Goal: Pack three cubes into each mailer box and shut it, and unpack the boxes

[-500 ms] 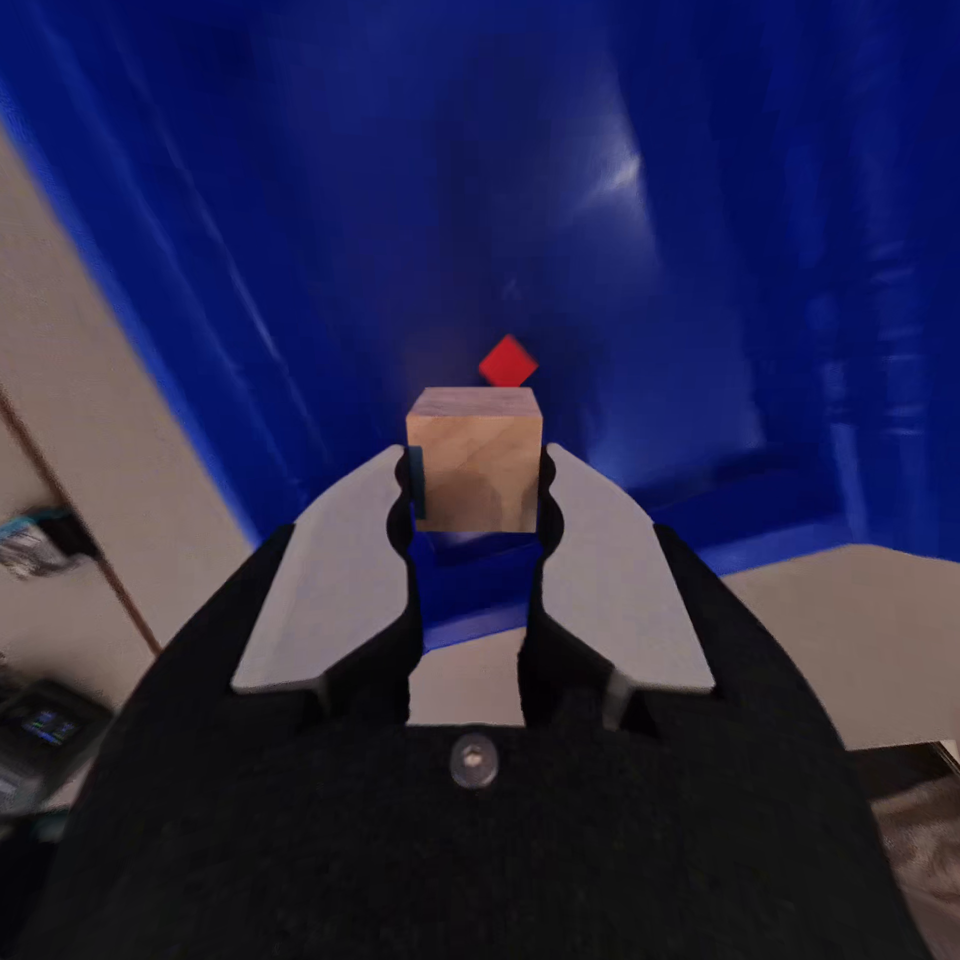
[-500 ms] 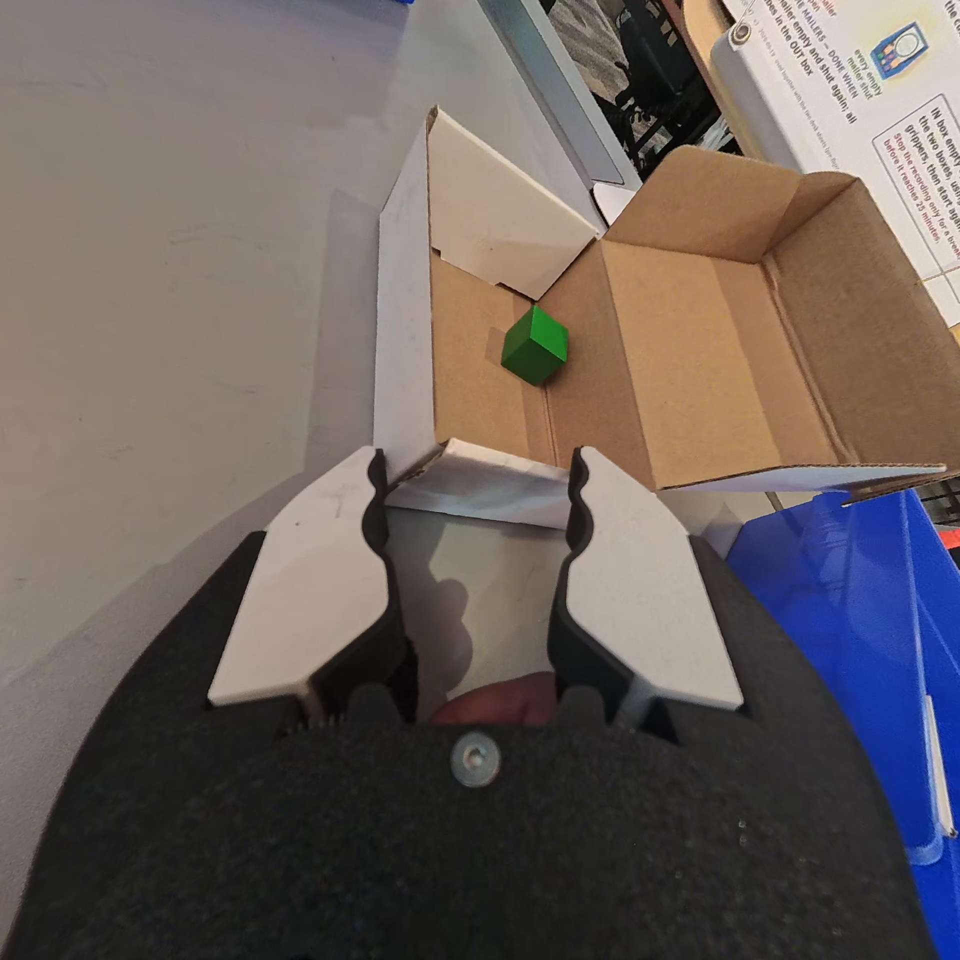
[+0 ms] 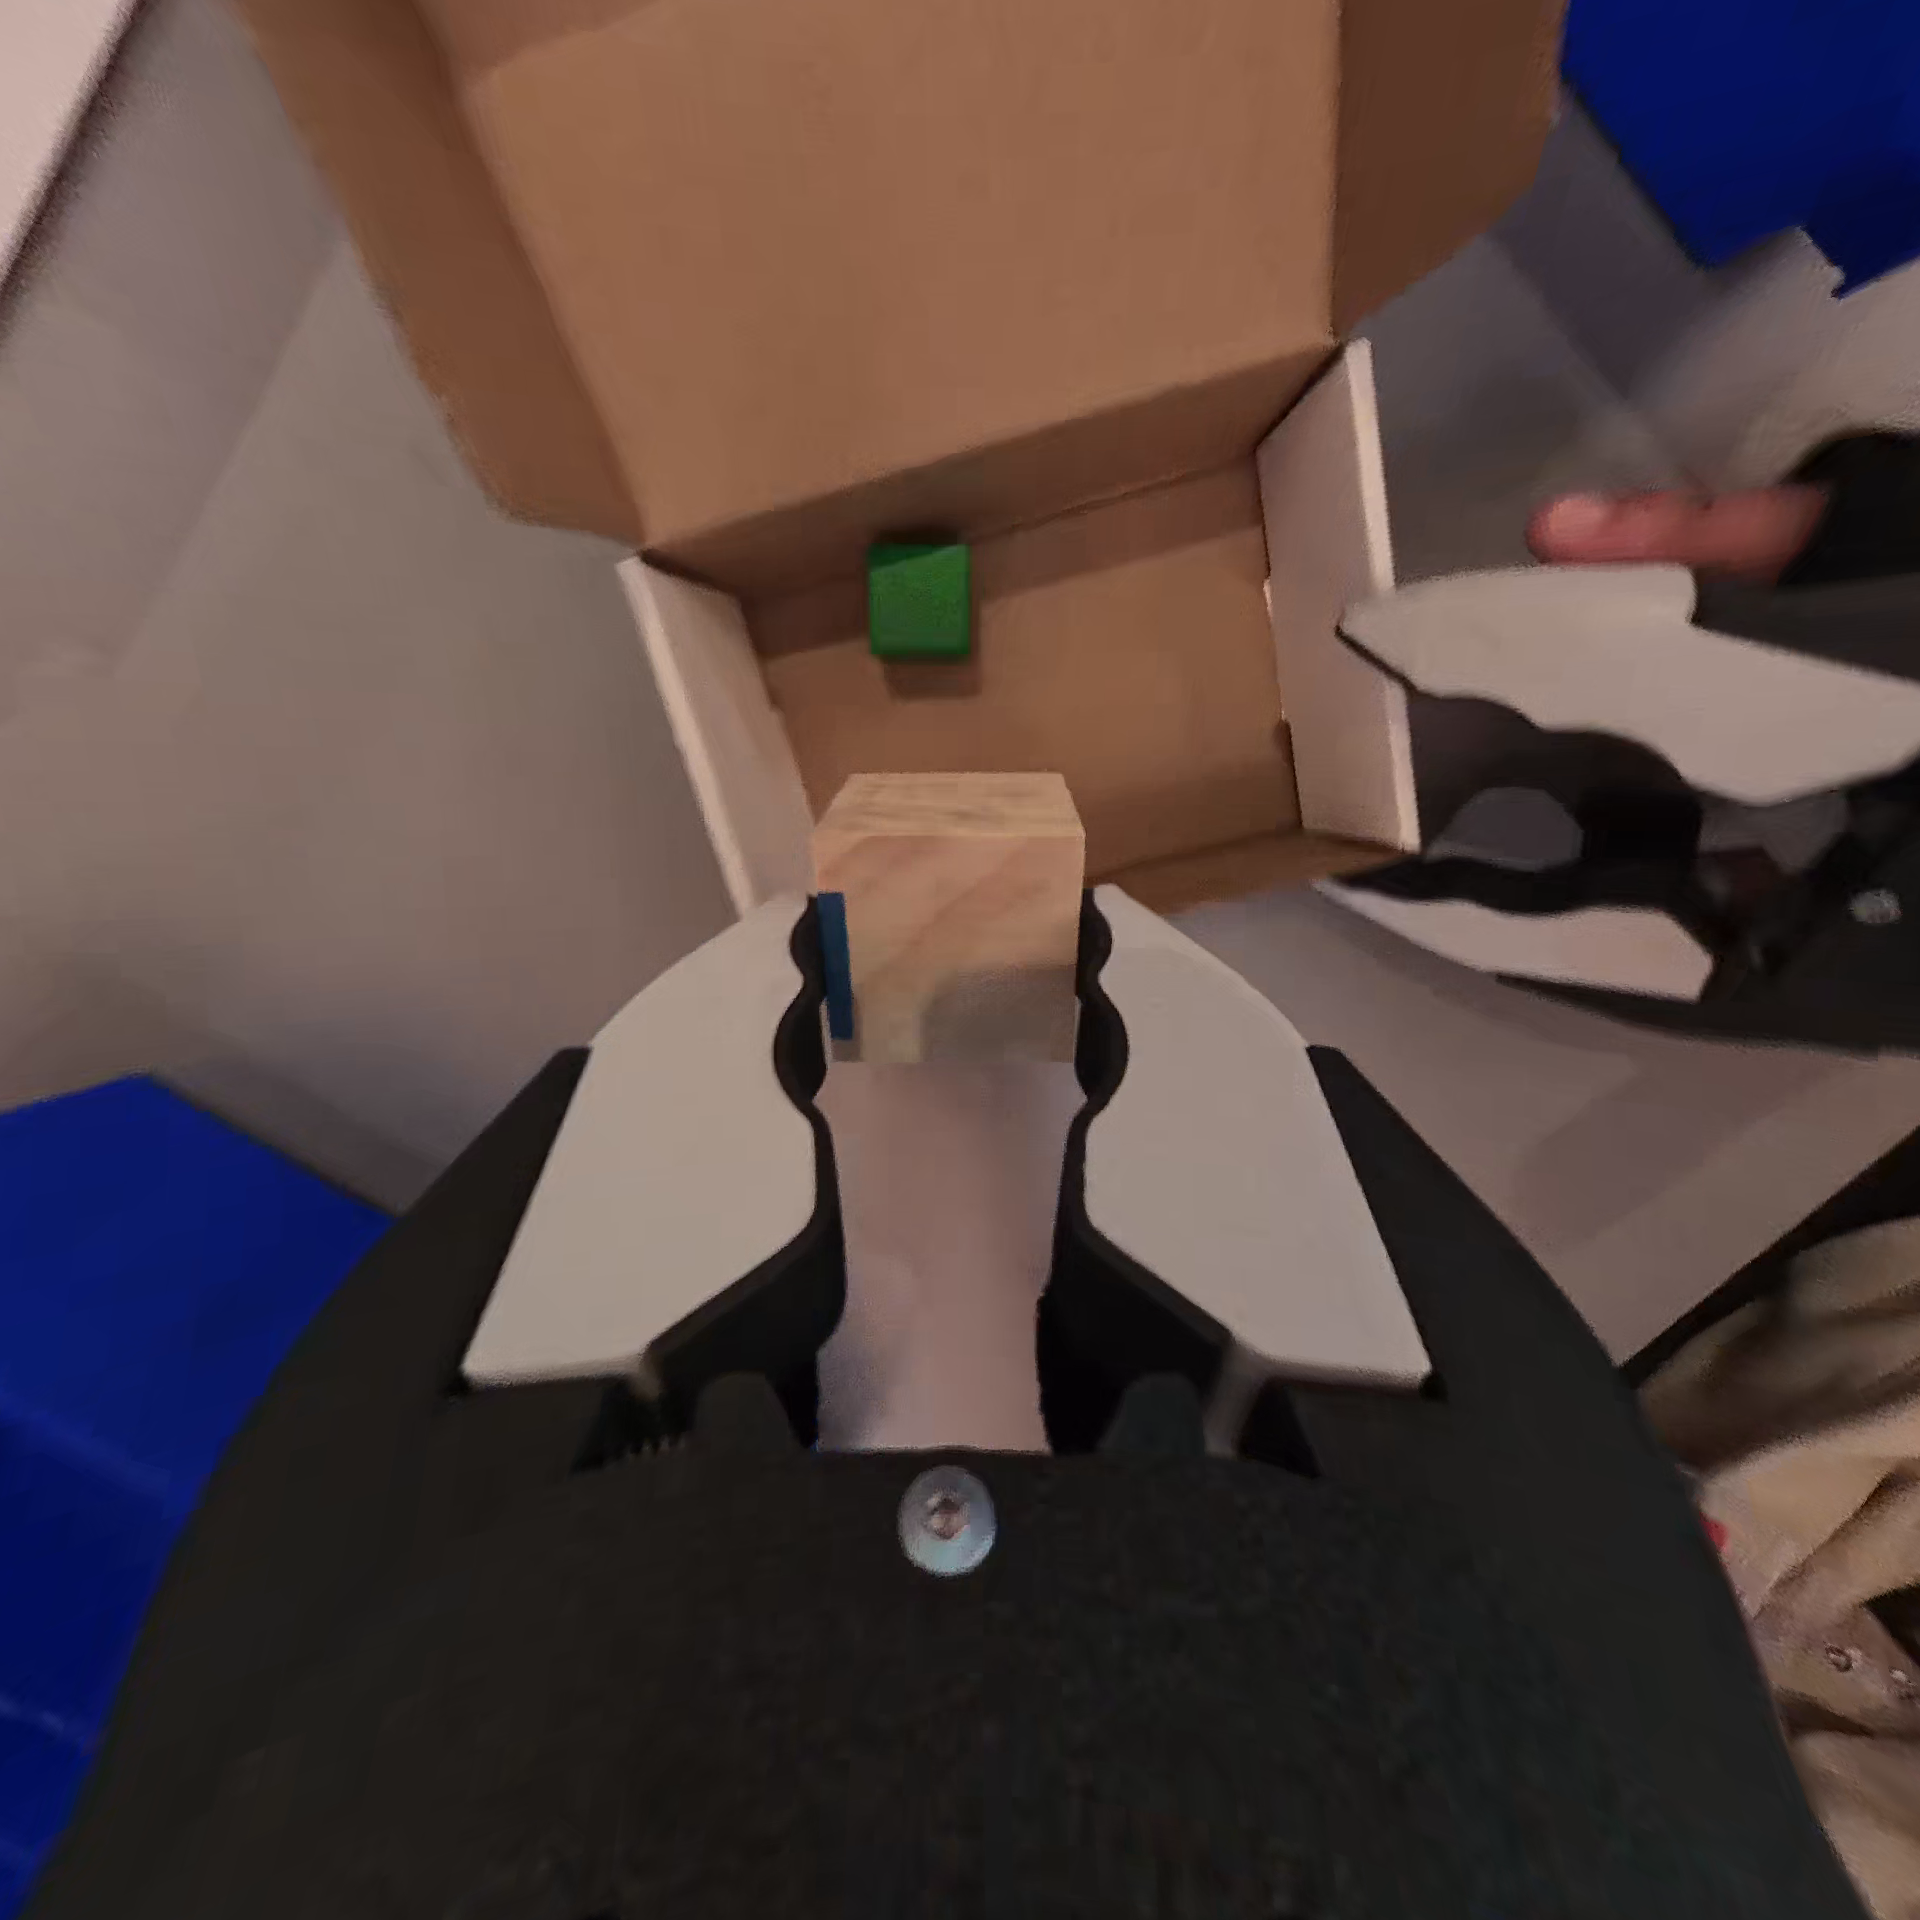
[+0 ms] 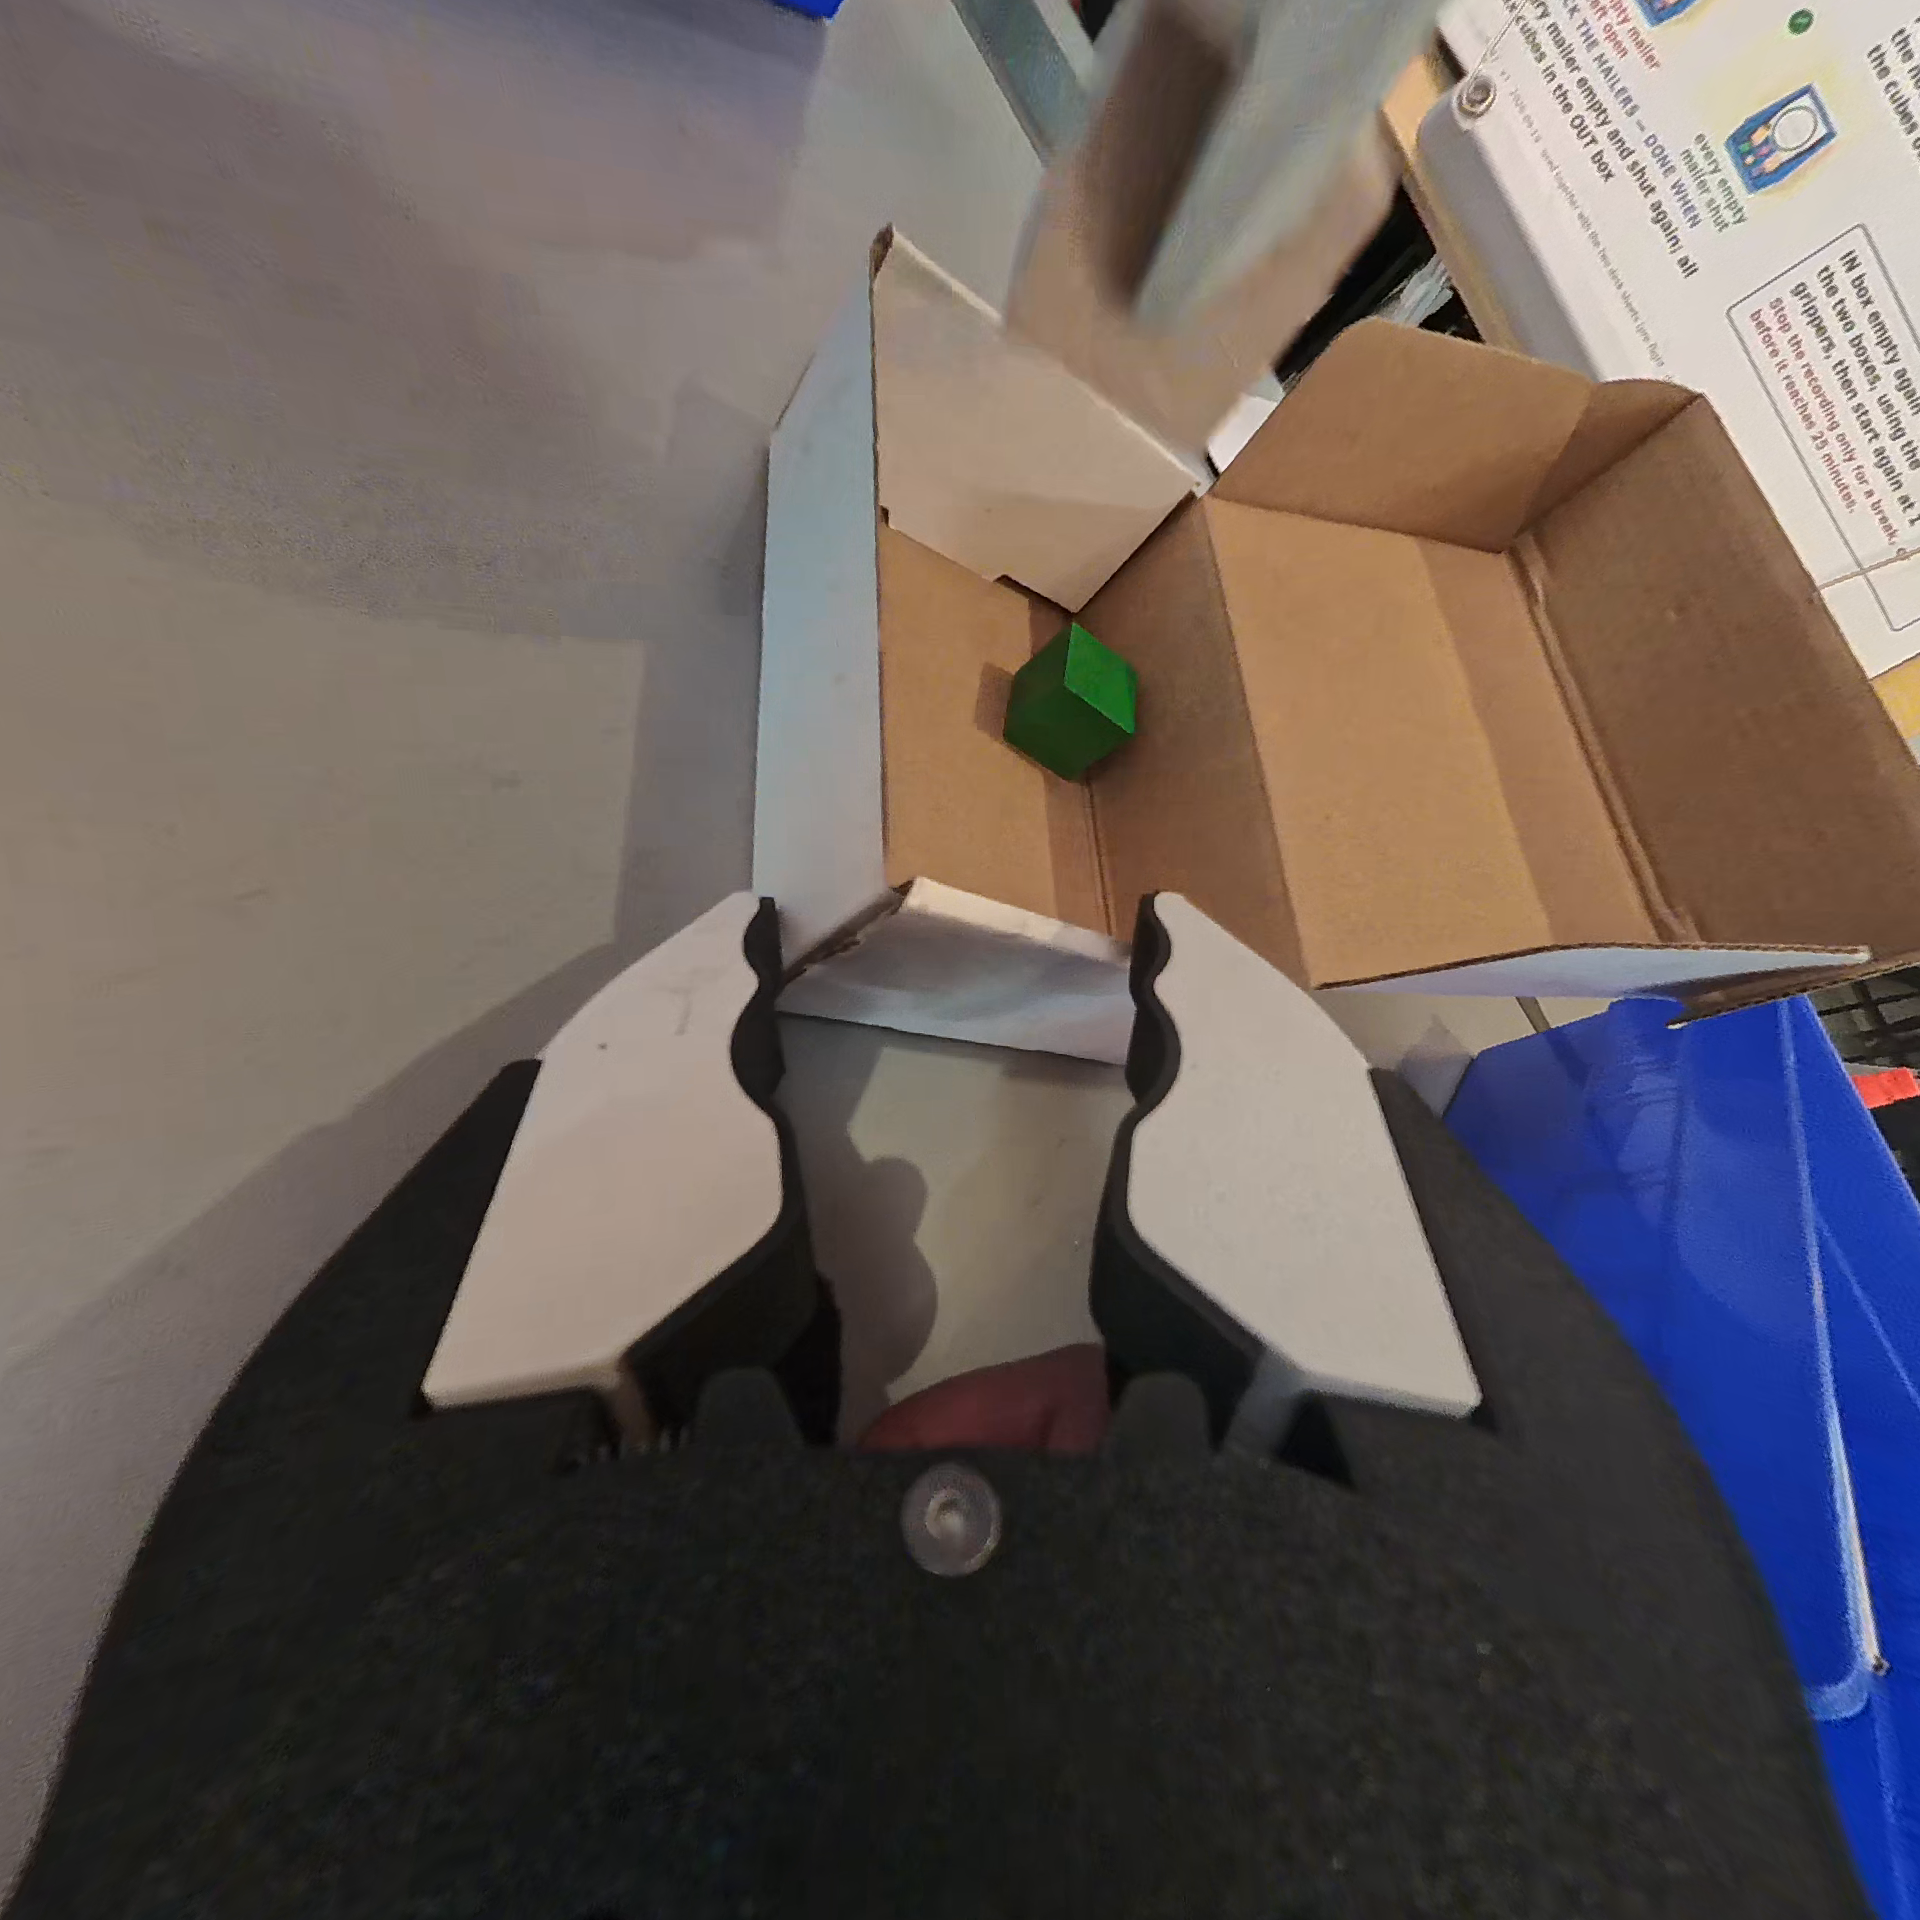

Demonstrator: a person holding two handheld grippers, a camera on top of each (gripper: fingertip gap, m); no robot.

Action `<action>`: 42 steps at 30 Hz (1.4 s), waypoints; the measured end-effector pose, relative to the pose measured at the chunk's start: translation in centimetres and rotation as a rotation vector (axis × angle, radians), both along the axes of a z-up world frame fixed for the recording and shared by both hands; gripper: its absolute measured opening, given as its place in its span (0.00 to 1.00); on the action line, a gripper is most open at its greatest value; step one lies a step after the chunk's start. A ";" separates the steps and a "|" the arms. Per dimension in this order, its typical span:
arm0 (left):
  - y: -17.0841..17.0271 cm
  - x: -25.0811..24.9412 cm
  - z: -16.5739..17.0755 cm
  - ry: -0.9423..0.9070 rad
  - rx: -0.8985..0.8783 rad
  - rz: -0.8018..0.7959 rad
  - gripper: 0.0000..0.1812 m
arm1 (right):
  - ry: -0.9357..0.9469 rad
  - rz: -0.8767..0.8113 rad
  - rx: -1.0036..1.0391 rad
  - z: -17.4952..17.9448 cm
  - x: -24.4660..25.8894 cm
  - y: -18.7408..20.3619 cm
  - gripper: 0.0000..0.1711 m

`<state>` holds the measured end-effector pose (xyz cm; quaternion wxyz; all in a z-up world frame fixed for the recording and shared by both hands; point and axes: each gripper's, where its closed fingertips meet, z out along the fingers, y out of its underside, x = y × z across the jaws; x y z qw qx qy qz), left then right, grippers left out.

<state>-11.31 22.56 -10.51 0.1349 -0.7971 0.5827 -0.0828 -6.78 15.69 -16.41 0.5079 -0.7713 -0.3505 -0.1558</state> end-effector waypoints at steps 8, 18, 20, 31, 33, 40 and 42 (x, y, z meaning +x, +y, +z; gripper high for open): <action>-0.4 2.8 -6.1 0.123 -0.158 0.002 0.25 | 0.003 0.001 -0.002 0.0 0.0 0.1 0.38; -2.2 3.3 -7.7 0.156 -0.139 -0.037 0.25 | 0.002 0.002 -0.002 0.0 0.0 0.1 0.38; -2.1 2.9 -7.0 0.128 -0.122 -0.041 0.33 | 0.003 0.002 -0.002 0.0 0.0 0.1 0.38; 3.1 -12.1 6.1 -0.083 0.253 0.062 0.31 | 0.003 0.001 -0.003 0.1 0.0 0.2 0.38; 4.6 -16.0 5.8 -0.070 0.325 0.007 0.28 | 0.003 0.001 -0.002 0.1 0.0 0.2 0.38; 8.8 -25.8 -2.6 0.020 0.095 -0.009 0.28 | 0.003 0.001 -0.002 0.1 0.0 0.3 0.38; 10.7 -28.7 -4.6 0.134 0.130 0.004 0.29 | 0.003 0.001 -0.002 0.1 0.0 0.3 0.38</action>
